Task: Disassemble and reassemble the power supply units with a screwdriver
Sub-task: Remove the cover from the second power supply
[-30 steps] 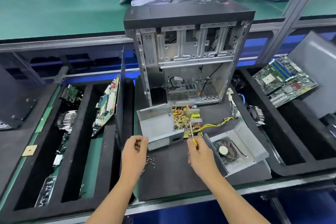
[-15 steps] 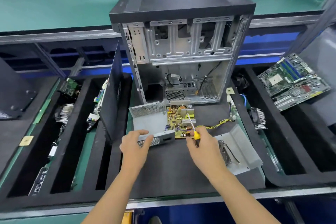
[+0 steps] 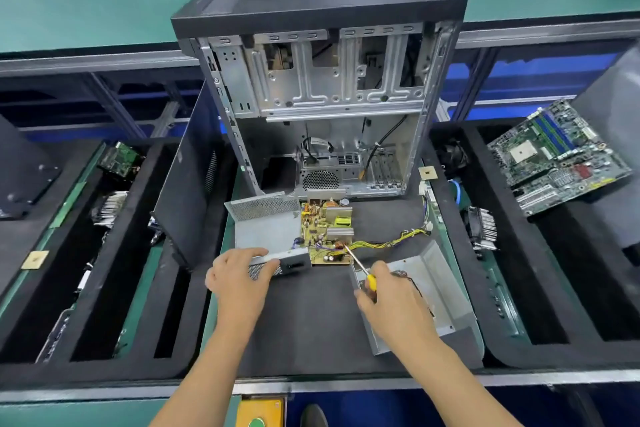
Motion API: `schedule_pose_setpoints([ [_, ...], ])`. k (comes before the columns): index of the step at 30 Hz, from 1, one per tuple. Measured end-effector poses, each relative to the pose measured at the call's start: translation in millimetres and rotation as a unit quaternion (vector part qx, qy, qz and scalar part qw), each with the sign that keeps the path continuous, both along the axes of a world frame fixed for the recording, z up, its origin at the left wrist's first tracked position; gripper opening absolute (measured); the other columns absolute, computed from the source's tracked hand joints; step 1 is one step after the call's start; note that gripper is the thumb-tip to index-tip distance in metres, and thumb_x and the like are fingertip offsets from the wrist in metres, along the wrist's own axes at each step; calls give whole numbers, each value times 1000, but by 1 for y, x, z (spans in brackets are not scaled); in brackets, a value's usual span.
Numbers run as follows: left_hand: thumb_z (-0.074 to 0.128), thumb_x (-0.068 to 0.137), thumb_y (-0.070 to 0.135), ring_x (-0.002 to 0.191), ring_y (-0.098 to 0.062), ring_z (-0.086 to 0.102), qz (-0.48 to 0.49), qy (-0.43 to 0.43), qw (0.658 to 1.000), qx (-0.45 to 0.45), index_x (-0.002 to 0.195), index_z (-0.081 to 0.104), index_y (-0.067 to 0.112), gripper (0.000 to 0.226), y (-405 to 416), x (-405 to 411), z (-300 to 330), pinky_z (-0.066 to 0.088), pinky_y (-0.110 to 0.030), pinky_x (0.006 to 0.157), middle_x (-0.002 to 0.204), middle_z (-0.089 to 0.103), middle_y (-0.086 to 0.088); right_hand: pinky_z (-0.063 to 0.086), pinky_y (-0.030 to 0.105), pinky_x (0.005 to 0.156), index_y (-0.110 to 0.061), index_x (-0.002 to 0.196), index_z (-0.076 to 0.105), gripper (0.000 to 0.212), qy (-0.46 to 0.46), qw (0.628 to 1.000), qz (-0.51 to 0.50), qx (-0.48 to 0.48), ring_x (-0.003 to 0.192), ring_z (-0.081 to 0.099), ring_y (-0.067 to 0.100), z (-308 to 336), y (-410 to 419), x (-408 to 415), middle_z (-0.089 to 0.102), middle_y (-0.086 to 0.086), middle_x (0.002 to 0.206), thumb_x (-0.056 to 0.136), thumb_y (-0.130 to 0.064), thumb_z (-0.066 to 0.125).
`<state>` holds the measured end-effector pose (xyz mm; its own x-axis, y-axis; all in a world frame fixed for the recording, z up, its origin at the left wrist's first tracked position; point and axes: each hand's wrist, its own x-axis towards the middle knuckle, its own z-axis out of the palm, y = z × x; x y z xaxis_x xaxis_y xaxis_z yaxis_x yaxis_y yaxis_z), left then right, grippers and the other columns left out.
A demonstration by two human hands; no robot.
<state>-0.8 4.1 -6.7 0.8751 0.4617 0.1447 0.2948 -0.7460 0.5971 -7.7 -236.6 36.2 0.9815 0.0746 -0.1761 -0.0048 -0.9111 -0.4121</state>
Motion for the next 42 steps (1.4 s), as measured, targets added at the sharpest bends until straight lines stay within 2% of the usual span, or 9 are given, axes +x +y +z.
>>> schedule_pose_setpoints([
  [4,92,68,25,114,-32,55,1,-39,999,17,102,75,19,38,17,-5,4,37,-55,98,105,70,1,24,30,47,-26,91,30,26,-22,1000,10,-5,71,48,23,2,28,-6,53,-5,73,97,-39,52],
  [7,90,72,28,110,-32,57,-2,-93,994,53,104,73,14,39,25,-10,4,41,-51,96,108,71,-1,31,33,54,-25,92,32,25,-15,999,9,27,77,58,26,1,42,-5,57,-4,75,98,-37,52],
  [11,83,76,20,107,-30,59,0,-143,989,45,104,71,9,33,31,-20,1,32,-33,96,109,70,-4,46,36,58,-24,89,40,22,8,993,-23,114,70,55,23,-4,52,-6,54,-5,69,96,-37,56],
  [16,63,88,20,102,-27,56,27,-139,990,-20,108,66,8,23,47,-29,-6,27,-29,94,107,64,1,44,34,52,-27,85,41,24,33,993,-35,108,67,55,18,-11,50,-6,57,-3,73,94,-41,58],
  [19,51,93,21,99,-24,49,66,-130,987,-68,108,64,10,22,55,-36,-12,35,-40,91,103,54,10,34,29,46,-29,77,38,30,18,992,-53,109,59,51,10,-12,46,-9,54,-8,66,93,-46,58],
  [23,52,99,11,93,-24,52,91,-108,982,-127,103,58,24,15,64,-45,-24,45,-53,88,94,52,14,40,33,52,-27,80,44,27,18,985,-73,157,64,53,16,-14,39,-11,57,-2,72,94,-48,55],
  [27,50,101,14,99,-23,54,115,-70,974,-181,106,57,25,14,67,-51,-37,46,-41,86,105,57,-1,43,33,53,-25,81,46,26,26,979,-80,186,62,51,15,-18,34,-15,56,-4,73,94,-44,58],
  [32,53,101,15,96,-15,58,100,-30,970,-218,108,58,23,12,65,-61,-48,44,-25,82,108,61,0,42,32,51,-24,77,43,38,16,981,-60,183,62,51,16,-19,40,-22,56,-3,70,84,-55,63],
  [42,54,98,3,95,-12,61,69,-27,976,-205,108,63,21,23,48,-69,-46,48,-26,88,105,65,5,36,25,50,-28,78,42,30,13,987,-32,159,61,48,14,-33,52,-24,51,-5,69,88,-31,70],
])
